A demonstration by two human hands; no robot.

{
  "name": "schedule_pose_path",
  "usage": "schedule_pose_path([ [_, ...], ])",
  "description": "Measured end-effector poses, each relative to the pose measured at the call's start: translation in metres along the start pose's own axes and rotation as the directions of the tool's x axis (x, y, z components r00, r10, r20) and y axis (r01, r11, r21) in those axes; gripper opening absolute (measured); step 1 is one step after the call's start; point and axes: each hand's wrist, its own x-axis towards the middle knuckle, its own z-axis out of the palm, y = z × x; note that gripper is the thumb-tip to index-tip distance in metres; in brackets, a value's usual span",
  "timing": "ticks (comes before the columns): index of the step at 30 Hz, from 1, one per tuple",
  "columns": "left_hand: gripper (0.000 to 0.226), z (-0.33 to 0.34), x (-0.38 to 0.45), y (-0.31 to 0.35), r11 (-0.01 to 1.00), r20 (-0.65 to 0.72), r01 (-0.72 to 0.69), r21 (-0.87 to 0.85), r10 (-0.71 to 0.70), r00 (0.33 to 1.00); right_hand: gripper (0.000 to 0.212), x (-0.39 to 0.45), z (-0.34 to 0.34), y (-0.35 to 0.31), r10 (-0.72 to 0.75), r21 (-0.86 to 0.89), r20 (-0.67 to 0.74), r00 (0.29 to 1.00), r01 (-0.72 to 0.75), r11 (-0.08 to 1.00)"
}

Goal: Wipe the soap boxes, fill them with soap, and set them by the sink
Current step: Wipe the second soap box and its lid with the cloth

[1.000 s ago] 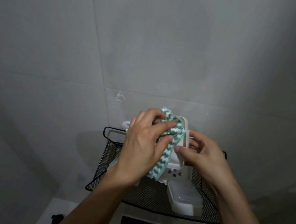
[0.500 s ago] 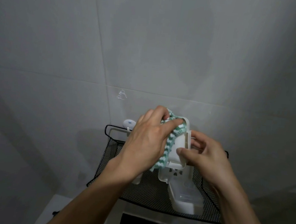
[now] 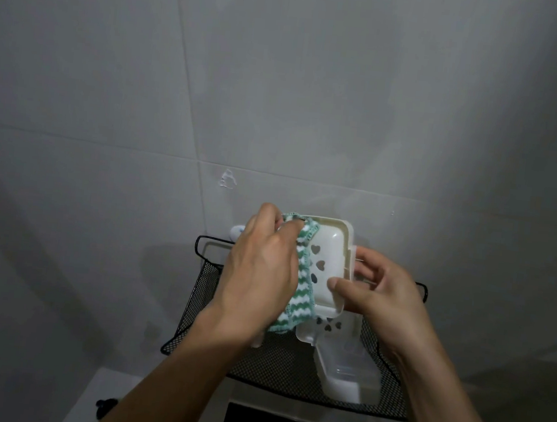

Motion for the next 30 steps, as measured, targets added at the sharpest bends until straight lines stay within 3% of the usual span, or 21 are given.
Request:
schedule_pose_path([
  [4,0.032,0.002,0.001,-0.001,0.999,0.036,0.044,-0.010,-0.044,0.998,0.043,0.000,0.008,0.002,-0.028,-0.005,-0.042,0.999,0.028,1.000],
  [11,0.040,0.003,-0.007,0.000,0.983,0.114,0.087,-0.162,-0.069,0.991,0.042,0.004,0.009,0.010,-0.023,0.150,-0.119,0.993,0.041,0.988],
  [19,0.038,-0.003,-0.002,-0.010,0.996,0.091,0.007,-0.093,0.001,0.996,0.065,0.009,-0.001,0.015,0.075,0.312,0.151,0.986,-0.120,0.943],
  [24,0.041,-0.007,0.000,-0.011,0.998,0.111,-0.062,-0.032,0.065,0.992,0.037,0.009,-0.002,0.009,0.194,0.460,0.204,0.960,-0.269,0.846],
  [27,0.041,-0.008,-0.001,-0.011,0.993,0.156,-0.119,0.013,0.116,0.981,0.036,0.011,-0.002,0.005,0.271,0.395,0.182,0.945,-0.323,0.860],
  [30,0.039,-0.009,-0.002,-0.007,0.982,0.162,-0.187,0.033,0.180,0.970,0.031,0.012,0.000,0.003,0.250,0.291,0.131,0.959,-0.278,0.915],
])
